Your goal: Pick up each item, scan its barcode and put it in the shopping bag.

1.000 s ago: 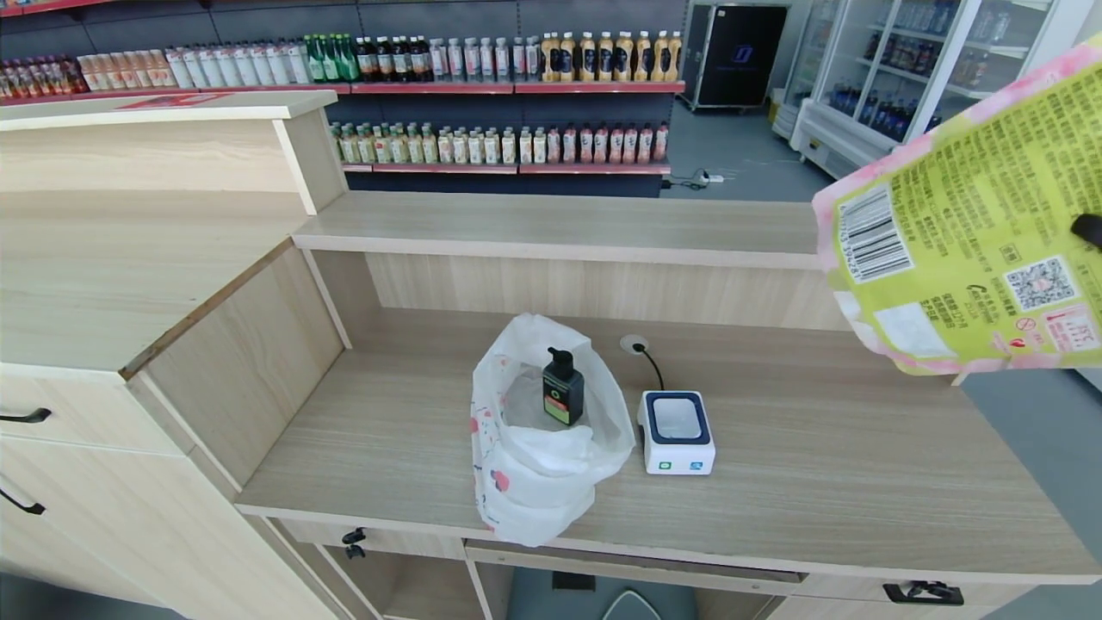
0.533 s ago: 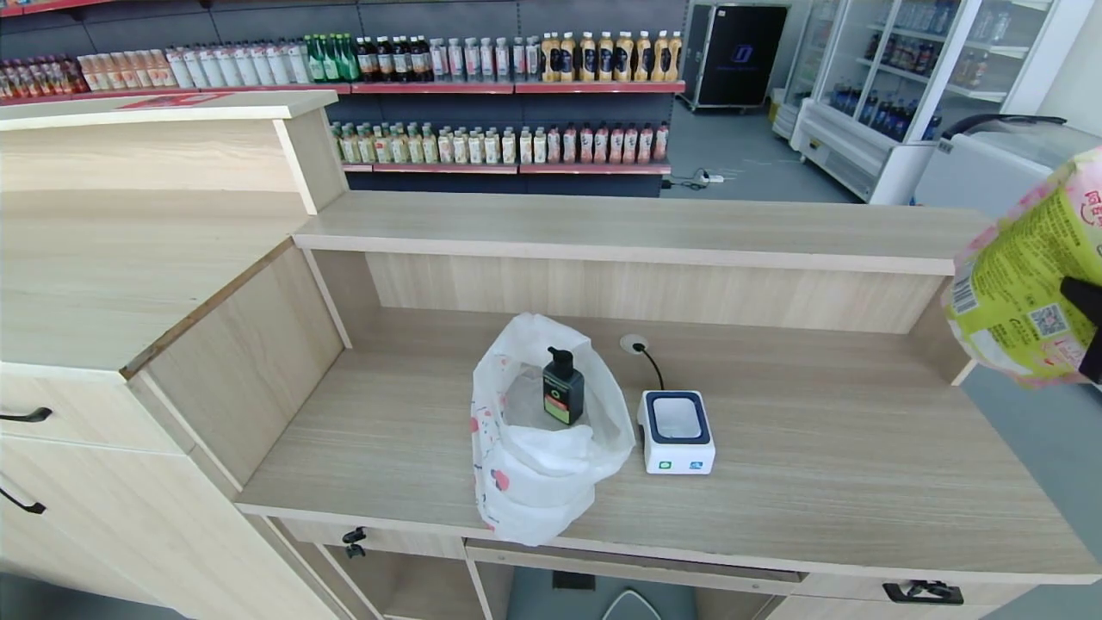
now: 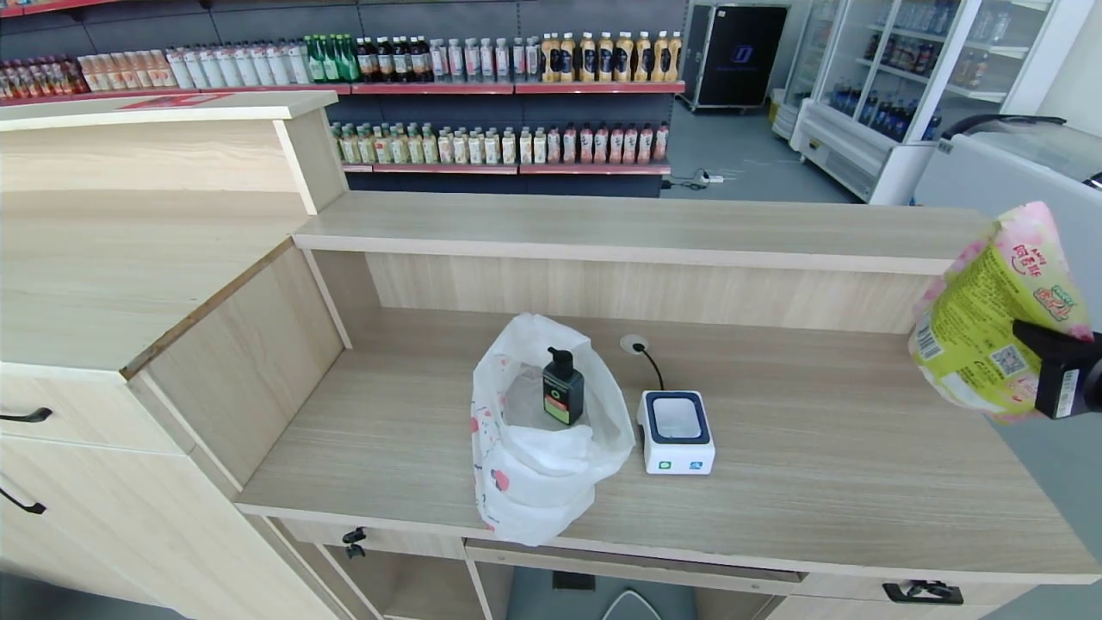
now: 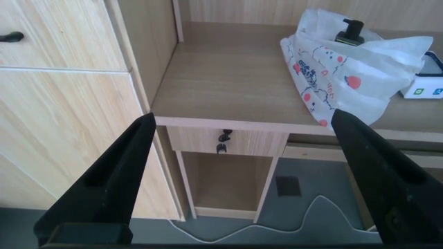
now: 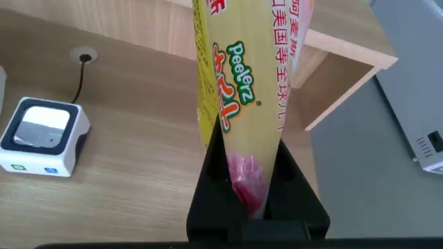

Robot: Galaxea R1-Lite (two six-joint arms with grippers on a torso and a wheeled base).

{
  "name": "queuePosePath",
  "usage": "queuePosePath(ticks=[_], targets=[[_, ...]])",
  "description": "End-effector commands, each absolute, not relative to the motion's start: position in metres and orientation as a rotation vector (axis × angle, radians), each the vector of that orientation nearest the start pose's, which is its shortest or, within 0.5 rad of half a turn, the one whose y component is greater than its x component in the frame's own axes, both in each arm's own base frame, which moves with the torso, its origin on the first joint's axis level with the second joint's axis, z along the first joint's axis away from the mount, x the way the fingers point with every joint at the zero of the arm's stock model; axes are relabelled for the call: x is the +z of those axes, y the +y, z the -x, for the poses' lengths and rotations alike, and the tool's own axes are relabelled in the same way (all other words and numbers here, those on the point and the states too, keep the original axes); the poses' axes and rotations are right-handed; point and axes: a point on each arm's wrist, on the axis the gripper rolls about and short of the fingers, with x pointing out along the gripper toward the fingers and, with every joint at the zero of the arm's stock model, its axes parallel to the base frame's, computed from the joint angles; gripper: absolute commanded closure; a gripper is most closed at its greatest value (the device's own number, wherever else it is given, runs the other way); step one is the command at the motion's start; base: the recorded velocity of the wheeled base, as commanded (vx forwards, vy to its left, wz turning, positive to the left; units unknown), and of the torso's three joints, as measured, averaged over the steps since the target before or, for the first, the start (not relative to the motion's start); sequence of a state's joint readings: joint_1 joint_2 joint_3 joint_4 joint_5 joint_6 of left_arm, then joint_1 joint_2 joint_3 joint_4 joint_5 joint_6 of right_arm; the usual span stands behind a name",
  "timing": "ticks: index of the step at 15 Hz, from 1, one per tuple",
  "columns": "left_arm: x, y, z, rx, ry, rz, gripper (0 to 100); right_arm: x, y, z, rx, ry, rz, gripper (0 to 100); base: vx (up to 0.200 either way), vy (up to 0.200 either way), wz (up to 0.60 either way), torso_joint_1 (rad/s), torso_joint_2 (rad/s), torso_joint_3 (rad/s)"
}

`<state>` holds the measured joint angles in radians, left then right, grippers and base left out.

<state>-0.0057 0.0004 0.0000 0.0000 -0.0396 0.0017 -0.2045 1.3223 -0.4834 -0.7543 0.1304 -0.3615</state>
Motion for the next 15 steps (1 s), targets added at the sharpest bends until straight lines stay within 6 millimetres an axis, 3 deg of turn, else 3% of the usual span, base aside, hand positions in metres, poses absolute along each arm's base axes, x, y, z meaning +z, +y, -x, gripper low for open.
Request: queuePosePath(ticks=[1, 7, 15], targets=[[0.076, -0.001, 0.023, -0.046, 0.001, -0.002, 0, 0.197, -0.027, -0.204, 0.008, 0.112, 0.377, 100, 0.000, 0.000, 0.60, 0.002, 0.00, 0.002], [0.076, -0.001, 0.023, -0.046, 0.001, -0.002, 0, 0.174, -0.021, -0.225, 0.091, 0.195, 0.562, 100, 0.000, 0.000, 0.60, 0.006, 0.00, 0.004], [0.076, -0.001, 0.023, -0.046, 0.001, -0.002, 0, 0.155, -0.038, -0.249, 0.063, 0.179, 0.880, 100, 0.000, 0.000, 0.00, 0.000, 0.00, 0.000]])
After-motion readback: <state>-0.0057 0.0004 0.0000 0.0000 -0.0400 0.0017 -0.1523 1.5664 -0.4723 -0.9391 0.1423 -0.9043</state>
